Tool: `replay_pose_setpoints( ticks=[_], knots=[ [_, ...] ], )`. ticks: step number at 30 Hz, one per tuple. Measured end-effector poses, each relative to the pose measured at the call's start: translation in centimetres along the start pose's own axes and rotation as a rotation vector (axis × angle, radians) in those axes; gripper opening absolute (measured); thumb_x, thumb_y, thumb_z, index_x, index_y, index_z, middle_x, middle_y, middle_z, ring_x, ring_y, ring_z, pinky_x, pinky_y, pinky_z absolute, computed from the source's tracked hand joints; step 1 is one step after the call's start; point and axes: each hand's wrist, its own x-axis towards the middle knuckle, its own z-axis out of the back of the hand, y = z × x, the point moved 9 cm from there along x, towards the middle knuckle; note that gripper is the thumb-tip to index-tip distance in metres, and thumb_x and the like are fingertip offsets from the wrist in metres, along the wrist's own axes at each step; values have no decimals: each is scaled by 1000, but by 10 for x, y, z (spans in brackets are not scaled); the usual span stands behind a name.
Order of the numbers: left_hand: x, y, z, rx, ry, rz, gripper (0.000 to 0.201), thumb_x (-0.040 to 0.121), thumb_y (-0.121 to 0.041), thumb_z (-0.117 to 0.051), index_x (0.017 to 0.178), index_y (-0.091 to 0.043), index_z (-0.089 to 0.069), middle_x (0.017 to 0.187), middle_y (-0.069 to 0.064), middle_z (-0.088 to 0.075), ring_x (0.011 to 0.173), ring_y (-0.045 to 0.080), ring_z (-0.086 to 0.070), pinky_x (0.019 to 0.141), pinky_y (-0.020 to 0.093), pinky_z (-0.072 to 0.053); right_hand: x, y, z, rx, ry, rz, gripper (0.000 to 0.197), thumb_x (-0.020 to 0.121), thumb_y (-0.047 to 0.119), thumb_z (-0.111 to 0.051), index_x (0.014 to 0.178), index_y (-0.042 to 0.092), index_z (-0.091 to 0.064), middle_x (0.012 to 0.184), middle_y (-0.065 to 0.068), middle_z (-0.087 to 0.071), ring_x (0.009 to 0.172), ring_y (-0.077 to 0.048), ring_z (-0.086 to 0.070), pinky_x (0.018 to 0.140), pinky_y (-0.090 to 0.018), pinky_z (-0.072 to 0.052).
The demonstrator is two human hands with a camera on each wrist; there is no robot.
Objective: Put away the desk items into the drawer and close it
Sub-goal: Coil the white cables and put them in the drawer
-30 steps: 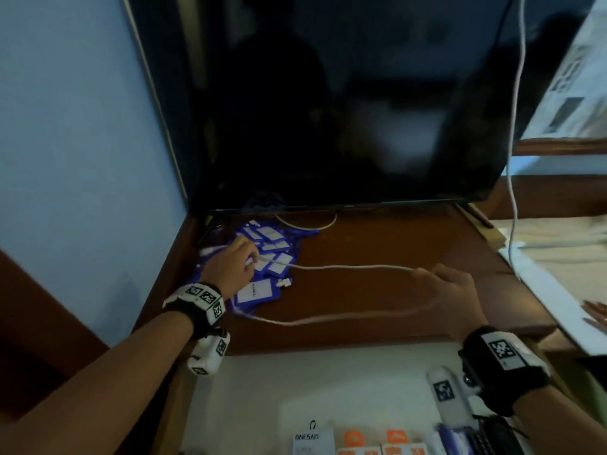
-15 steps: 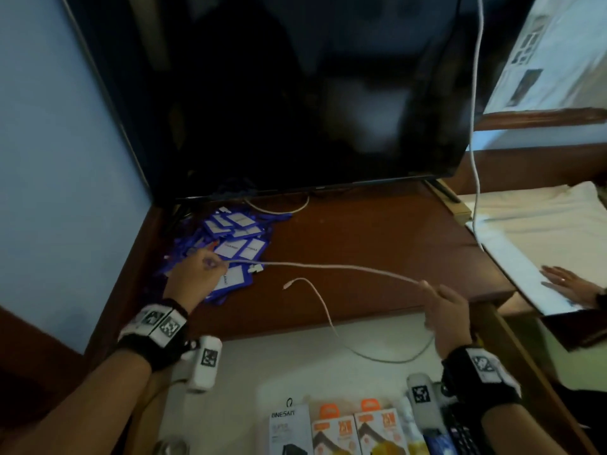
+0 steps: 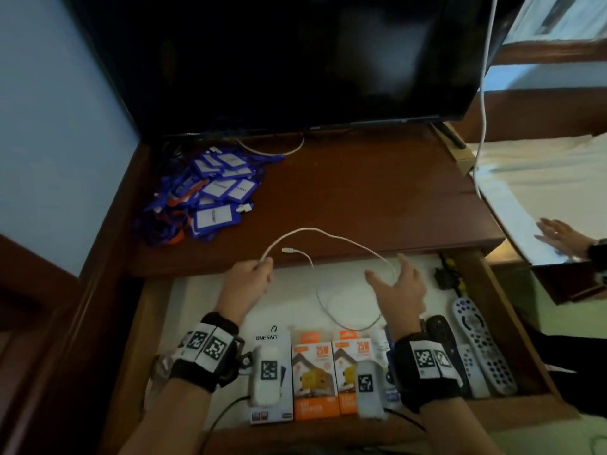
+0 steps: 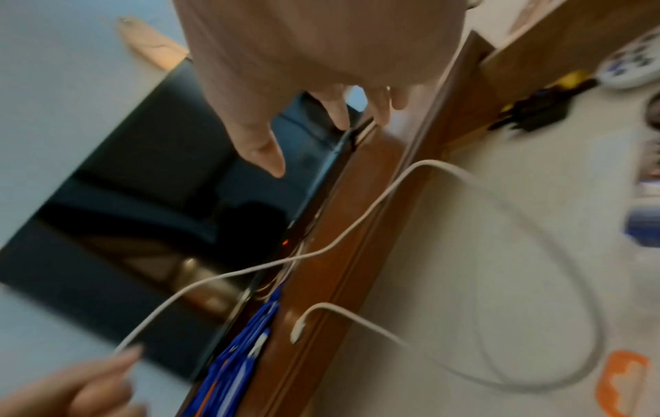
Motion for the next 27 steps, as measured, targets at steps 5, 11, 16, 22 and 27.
replay_pose_setpoints(
  ticks=[5,11,16,22,27],
  knots=[
    [-37,-40,-53,-115,229,-122,33,93,-37,-58,73,-11,-62,60,-5,-46,61,12,-43,65,28,-36,-55,76,-30,58,247,574,93,71,33,-69,149,41,-20,160,10,-13,146,-10,-12,109,-49,-17],
    [-67,-71,-59,-183,431,-265,46,96,-48,-45,67,-13,-53,65,1,-38,65,15,-37,70,29,-33,-54,68,-20,426,219,492,61,70,20,-72,127,22,-52,139,1,-47,132,-11,-40,111,-42,-34],
    [-81,-85,-57,-334,498,-304,45,100,-36,-36,66,-12,-54,64,2,-40,59,10,-36,61,20,-32,-62,83,-26,368,523,532,56,77,8,-76,128,22,-55,133,15,-53,122,9,-44,95,-3,-31],
    [-62,-60,-16,-645,293,-172,39,100,-28,-36,66,-12,-48,55,-6,-41,51,8,-34,57,24,-28,-27,43,-22,438,450,245,21,78,0,-73,65,2,-56,56,-4,-55,56,-14,-50,60,-26,-39],
    [-40,-28,31,-1093,154,-119,42,99,-22,-32,60,-17,-48,50,-7,-28,43,8,-24,52,24,-16,-16,18,-1,502,418,229,22,77,-3,-73,68,1,-54,51,-5,-51,47,-14,-46,52,-24,-40]
  ],
)
